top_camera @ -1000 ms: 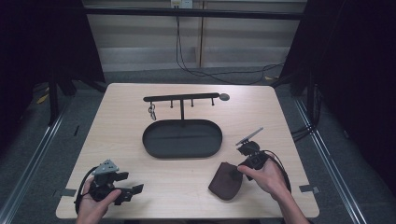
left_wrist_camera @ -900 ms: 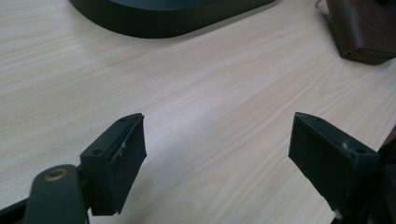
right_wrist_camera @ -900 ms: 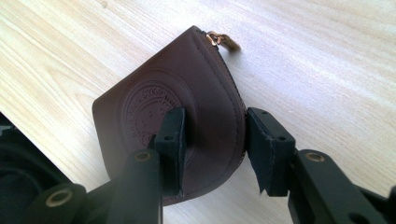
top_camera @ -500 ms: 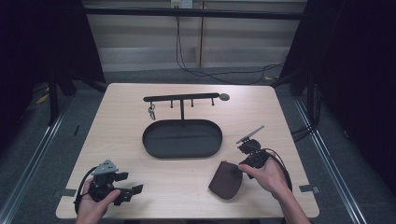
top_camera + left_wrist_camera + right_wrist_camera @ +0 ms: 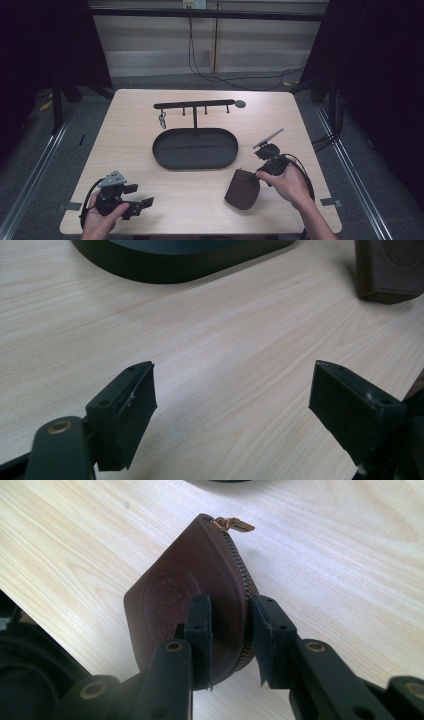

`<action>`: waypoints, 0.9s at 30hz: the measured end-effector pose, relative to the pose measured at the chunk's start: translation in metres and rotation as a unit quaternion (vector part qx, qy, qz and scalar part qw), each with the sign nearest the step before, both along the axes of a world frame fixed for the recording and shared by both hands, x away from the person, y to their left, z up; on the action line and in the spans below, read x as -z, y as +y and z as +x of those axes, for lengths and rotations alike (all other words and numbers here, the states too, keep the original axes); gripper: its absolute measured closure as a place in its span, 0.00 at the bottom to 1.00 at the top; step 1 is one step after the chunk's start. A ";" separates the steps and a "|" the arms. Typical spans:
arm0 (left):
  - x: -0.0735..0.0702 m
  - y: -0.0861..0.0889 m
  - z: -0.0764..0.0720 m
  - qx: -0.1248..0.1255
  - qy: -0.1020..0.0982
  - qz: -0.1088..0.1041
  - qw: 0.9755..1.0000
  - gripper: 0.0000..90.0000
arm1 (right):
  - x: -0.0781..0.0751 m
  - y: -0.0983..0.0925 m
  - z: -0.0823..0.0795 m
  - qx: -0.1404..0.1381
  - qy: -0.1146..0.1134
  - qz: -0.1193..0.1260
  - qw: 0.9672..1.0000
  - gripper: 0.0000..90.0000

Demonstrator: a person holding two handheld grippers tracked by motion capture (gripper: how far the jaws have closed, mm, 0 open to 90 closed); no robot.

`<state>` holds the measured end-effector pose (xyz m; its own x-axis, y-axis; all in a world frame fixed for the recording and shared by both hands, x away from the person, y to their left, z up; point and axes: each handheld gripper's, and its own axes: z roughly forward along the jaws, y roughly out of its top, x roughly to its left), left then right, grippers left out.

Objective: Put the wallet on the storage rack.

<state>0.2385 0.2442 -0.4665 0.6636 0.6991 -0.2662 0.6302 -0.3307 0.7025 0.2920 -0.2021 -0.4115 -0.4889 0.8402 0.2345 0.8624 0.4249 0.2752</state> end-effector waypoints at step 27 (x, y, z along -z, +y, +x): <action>-0.001 0.002 0.000 0.000 0.000 -0.004 1.000 0.21 | -0.032 0.007 0.011 0.007 0.001 -0.027 1.000 0.91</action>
